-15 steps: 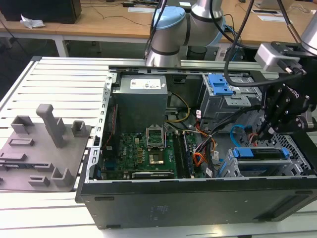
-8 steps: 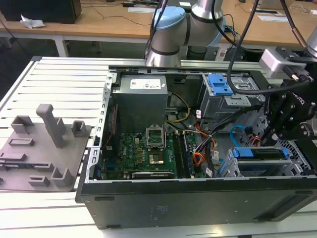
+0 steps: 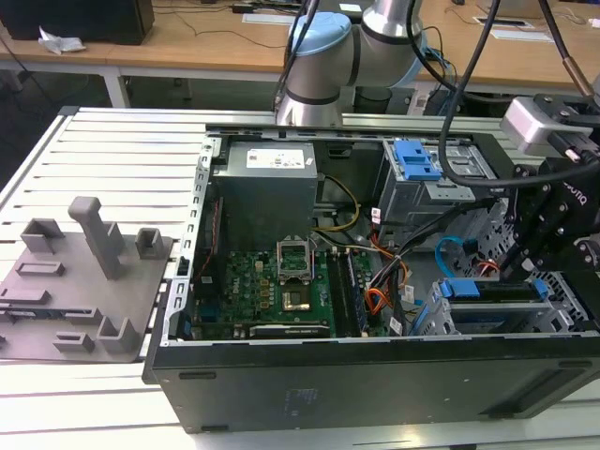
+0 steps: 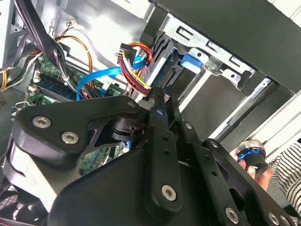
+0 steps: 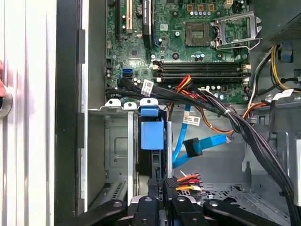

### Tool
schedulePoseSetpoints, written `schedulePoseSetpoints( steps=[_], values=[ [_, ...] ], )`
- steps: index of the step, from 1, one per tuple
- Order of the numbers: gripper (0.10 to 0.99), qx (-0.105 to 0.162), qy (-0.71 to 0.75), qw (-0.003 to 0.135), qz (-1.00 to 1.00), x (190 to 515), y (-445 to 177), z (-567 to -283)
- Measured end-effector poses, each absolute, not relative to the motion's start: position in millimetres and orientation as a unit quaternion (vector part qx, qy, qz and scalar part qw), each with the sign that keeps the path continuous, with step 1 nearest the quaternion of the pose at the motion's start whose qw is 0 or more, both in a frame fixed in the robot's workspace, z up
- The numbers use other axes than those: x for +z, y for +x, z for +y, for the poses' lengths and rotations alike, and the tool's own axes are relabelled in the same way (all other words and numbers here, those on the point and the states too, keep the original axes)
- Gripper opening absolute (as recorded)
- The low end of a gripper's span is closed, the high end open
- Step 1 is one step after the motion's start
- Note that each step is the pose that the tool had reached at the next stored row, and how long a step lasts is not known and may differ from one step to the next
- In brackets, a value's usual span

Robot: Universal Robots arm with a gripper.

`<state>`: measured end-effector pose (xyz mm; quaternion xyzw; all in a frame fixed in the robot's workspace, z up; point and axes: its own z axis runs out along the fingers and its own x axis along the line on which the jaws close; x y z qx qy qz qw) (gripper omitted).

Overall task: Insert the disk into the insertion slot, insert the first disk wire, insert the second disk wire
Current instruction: 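Insert the first disk wire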

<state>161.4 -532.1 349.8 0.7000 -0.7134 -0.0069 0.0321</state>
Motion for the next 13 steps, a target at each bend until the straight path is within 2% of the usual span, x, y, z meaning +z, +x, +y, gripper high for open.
schedulePoseSetpoints(
  steps=[13],
  values=[
    [0.173,-0.013,0.700,0.026,-0.713,341.3,167.1,-533.2]
  ],
)
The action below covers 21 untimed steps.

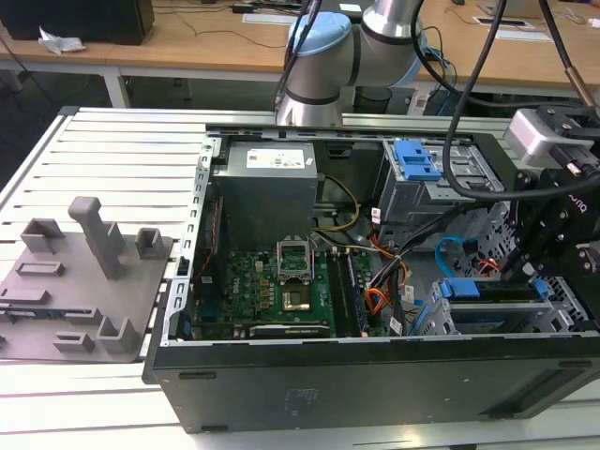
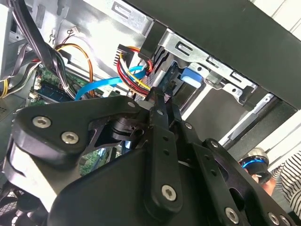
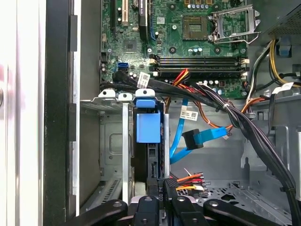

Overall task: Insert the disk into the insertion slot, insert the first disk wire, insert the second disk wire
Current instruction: 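Insert the first disk wire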

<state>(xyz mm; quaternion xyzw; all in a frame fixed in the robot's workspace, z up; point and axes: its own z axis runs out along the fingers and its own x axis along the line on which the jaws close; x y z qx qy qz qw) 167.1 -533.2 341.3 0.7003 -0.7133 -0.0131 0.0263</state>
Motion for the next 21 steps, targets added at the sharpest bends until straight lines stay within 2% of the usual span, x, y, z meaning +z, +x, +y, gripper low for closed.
schedulePoseSetpoints(
  steps=[21],
  values=[
    [0.173,-0.016,0.701,0.023,-0.713,337.2,167.5,-536.9]
  ],
)
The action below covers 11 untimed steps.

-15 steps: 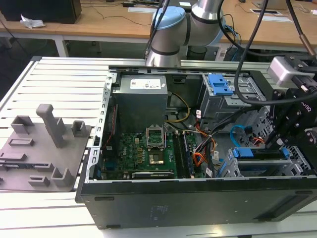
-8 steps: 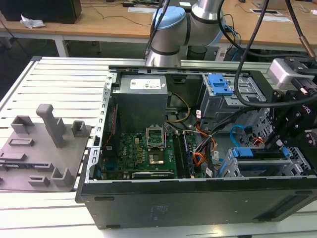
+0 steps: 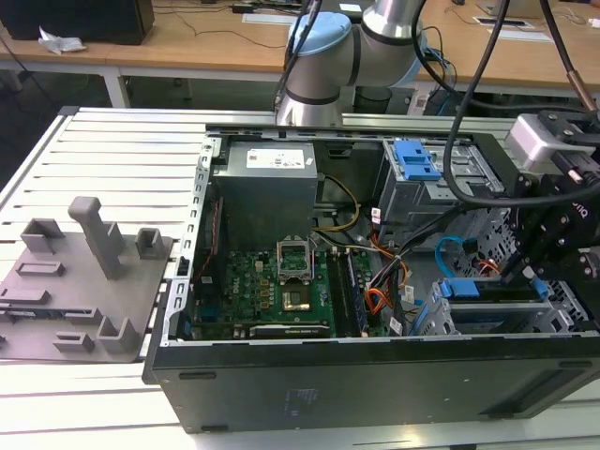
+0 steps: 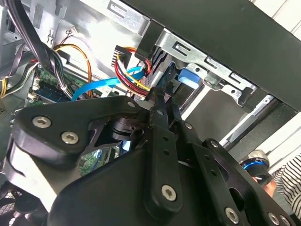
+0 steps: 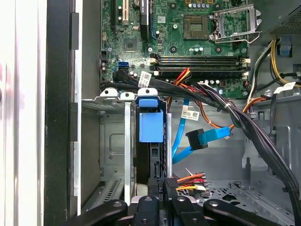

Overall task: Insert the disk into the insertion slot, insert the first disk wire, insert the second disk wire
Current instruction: 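Insert the first disk wire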

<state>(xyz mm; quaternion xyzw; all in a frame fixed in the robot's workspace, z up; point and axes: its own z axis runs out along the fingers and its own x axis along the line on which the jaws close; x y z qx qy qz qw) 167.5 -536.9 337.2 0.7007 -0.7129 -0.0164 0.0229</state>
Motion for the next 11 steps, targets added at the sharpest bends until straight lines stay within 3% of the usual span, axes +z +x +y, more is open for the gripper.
schedulePoseSetpoints(
  steps=[7,8,11],
  values=[
    [0.180,-0.017,0.701,0.022,-0.713,334,169,-537],
    [0.247,-0.017,0.701,0.023,-0.713,334,170,-537],
    [0.247,-0.017,0.701,0.023,-0.713,344,170,-537]
  ],
)
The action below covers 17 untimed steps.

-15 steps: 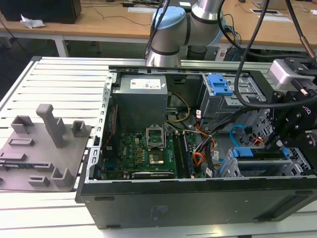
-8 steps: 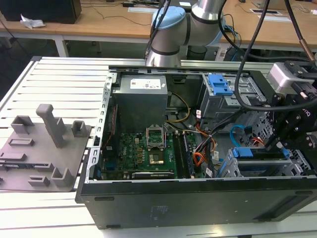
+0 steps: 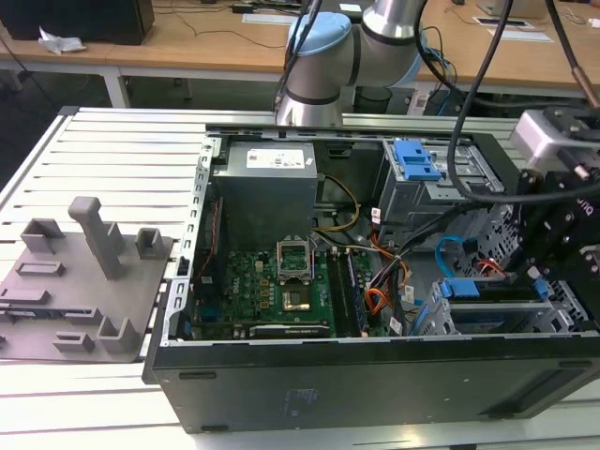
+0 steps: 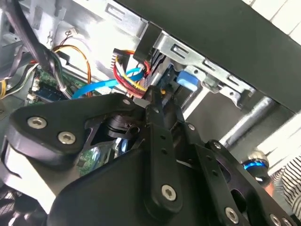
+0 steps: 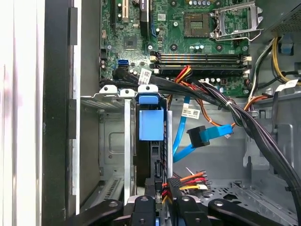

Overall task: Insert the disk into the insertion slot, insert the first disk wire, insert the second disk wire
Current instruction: 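Insert the first disk wire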

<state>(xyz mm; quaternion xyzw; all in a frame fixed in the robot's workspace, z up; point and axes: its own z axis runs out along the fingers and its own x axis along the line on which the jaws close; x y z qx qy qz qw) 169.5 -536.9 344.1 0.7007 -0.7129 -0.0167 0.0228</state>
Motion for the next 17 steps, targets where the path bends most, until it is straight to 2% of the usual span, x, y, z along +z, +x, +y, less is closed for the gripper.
schedulePoseSetpoints(
  steps=[4,6,17],
  values=[
    [0.231,-0.017,0.701,0.023,-0.713,361,169,-535],
    [0.106,-0.017,0.701,0.023,-0.713,370,169,-534],
    [0.106,-0.016,0.701,0.022,-0.713,379,147,-534]
  ],
)
